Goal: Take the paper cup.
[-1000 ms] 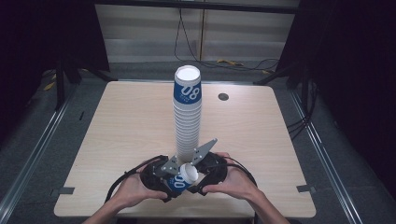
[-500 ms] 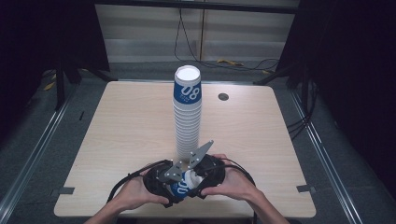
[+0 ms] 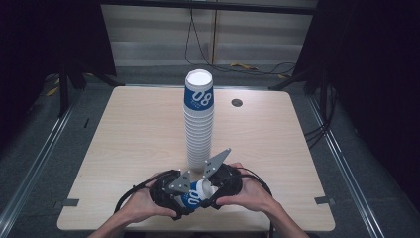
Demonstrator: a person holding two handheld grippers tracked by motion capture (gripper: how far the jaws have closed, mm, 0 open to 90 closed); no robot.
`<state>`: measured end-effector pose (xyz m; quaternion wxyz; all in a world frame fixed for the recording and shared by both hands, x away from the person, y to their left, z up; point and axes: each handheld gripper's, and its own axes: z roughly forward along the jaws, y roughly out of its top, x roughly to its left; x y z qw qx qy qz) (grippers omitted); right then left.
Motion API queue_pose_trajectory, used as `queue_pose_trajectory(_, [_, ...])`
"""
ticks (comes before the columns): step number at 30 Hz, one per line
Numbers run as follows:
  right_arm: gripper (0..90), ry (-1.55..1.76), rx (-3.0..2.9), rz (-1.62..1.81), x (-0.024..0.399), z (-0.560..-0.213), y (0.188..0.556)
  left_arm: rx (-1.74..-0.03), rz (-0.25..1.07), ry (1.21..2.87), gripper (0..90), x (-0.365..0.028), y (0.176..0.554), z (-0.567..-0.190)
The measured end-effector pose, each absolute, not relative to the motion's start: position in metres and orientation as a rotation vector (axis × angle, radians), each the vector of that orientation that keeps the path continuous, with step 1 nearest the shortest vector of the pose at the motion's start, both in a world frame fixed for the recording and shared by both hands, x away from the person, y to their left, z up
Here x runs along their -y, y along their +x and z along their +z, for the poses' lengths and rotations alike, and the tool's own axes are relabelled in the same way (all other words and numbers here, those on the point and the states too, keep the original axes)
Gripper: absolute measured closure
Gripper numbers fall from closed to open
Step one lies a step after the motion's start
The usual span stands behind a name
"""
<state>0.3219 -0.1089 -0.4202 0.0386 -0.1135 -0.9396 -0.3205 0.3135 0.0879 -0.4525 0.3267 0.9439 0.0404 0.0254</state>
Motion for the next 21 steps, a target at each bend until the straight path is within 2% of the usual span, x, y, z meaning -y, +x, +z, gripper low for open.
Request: queue_pose_trajectory(21, [29.9,-0.369,2.864,-0.996,0.1144,-0.4250,0.3253,-0.110,0.046,2.359,18.3,-0.0978,0.3160,-0.4503])
